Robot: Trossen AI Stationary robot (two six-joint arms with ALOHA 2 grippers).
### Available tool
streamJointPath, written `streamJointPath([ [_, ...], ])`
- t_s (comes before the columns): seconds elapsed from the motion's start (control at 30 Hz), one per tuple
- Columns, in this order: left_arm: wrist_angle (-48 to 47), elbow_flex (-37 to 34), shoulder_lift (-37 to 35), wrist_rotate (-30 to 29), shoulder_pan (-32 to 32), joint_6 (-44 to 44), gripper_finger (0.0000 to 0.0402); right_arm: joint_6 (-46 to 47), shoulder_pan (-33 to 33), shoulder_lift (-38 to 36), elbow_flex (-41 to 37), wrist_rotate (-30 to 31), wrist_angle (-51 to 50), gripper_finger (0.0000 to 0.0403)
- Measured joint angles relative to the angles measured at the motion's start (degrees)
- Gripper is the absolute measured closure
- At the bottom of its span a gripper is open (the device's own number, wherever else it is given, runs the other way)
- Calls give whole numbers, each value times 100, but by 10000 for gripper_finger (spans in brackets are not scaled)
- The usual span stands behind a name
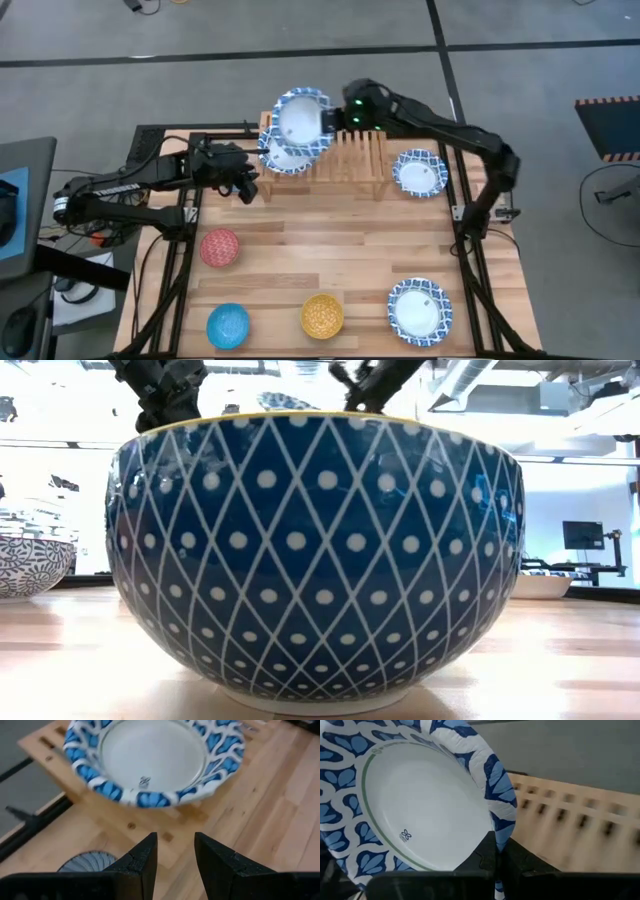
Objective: Place and stack bowls onto a shelf
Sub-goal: Stack the white bowl on top of the white bowl on the shelf
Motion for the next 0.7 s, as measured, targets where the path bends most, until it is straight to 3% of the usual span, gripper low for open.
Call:
streamJointPath([
  [0.17, -292, 2, 6, -17, 2, -236, 288, -126, -29, 676, 689, -266, -164, 369],
  [0.37, -442, 4, 6, -18, 2, -274, 288, -261, -28, 1070, 937, -369, -350, 351],
  [0.7, -441, 4, 6, -256, 2, -230, 288, -660, -72, 1038, 934, -215, -383, 203],
])
